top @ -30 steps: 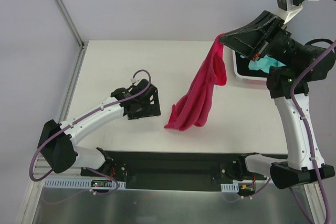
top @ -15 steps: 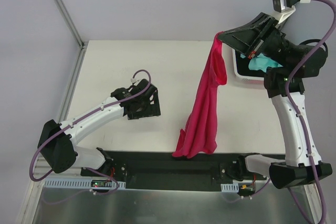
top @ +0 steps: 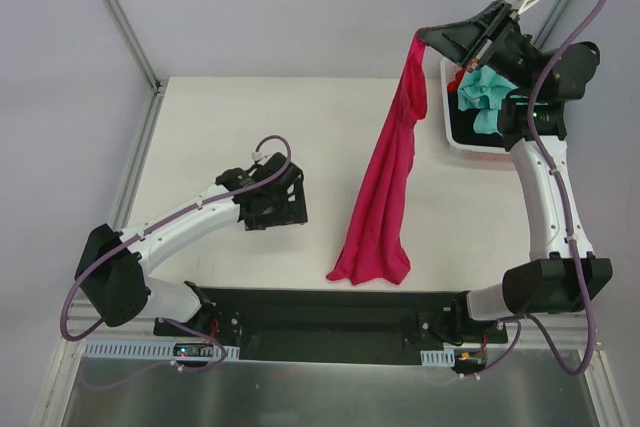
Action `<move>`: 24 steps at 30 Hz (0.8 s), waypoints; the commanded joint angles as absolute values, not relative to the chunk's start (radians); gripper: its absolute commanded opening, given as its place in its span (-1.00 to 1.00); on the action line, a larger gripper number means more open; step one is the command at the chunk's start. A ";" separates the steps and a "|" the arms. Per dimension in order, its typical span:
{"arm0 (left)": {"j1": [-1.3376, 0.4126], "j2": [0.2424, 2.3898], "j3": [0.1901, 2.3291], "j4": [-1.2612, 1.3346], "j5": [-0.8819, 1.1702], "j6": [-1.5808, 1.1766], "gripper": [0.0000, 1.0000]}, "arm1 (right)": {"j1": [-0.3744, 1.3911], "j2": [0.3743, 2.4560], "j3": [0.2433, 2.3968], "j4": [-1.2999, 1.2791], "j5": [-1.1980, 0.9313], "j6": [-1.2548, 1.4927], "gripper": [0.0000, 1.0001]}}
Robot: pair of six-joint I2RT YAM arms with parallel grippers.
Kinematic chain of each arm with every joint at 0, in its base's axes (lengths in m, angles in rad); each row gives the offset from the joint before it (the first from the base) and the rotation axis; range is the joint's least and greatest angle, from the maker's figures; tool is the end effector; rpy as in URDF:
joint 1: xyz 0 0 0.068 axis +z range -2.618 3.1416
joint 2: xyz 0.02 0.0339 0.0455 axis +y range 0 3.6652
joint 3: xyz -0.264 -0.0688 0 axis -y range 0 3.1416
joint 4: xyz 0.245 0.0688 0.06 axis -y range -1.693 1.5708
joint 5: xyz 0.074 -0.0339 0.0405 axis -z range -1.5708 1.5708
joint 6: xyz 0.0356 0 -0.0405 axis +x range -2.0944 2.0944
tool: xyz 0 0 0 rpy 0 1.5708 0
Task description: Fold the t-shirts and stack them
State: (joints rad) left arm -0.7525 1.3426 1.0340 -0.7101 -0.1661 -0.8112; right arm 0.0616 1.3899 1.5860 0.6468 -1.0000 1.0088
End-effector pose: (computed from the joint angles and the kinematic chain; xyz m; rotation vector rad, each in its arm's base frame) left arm 0.2005 -0.1797 0.2605 -0.1382 2.6090 -0.3671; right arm 0.2608 0.0461 0.5494 -0.5896 1.1098 1.3001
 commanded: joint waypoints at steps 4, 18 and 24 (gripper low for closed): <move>-0.782 1.359 1.011 -0.696 -0.170 -0.836 0.91 | 0.003 1.459 1.652 0.859 -0.925 1.110 -0.98; -0.974 1.466 1.118 -0.551 -0.206 -0.830 0.88 | -0.021 1.448 1.304 1.211 -0.950 1.273 -0.98; -0.996 1.509 1.178 -0.413 -0.186 -0.772 0.85 | -0.017 1.410 1.218 1.272 -0.977 1.298 -0.98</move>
State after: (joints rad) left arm -0.9882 1.4948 1.1091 -0.5304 -0.1833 -0.8219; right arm -0.0223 1.4921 1.2266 1.0969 -0.9573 1.2663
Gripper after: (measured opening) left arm 0.931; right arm 0.019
